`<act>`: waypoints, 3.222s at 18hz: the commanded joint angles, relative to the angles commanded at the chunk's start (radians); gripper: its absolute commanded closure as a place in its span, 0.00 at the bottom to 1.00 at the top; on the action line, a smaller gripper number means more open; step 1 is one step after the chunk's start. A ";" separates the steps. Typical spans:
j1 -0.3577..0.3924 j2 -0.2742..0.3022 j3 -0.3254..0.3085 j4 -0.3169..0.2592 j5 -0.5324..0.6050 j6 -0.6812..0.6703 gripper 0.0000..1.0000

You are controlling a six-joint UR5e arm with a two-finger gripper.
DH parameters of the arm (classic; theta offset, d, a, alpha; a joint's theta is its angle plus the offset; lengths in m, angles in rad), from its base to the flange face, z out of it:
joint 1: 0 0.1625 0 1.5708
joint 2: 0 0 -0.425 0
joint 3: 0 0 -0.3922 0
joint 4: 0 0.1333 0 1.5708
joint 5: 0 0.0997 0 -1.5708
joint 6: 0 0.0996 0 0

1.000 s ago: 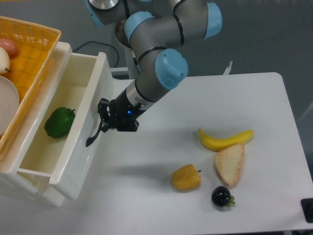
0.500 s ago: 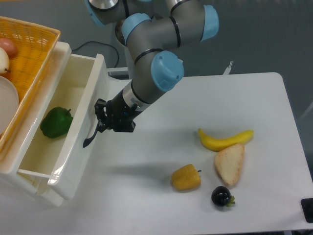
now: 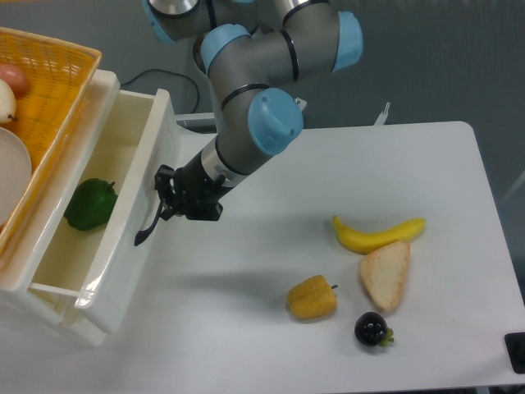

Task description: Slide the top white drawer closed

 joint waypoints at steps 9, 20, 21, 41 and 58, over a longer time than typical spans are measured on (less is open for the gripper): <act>-0.020 0.006 0.000 0.000 -0.003 -0.012 1.00; -0.052 0.011 0.000 0.002 -0.018 -0.032 1.00; -0.052 0.009 0.002 0.002 -0.020 -0.035 1.00; -0.095 0.009 0.002 0.017 -0.037 -0.048 1.00; 0.136 -0.037 0.054 0.080 0.057 0.021 0.50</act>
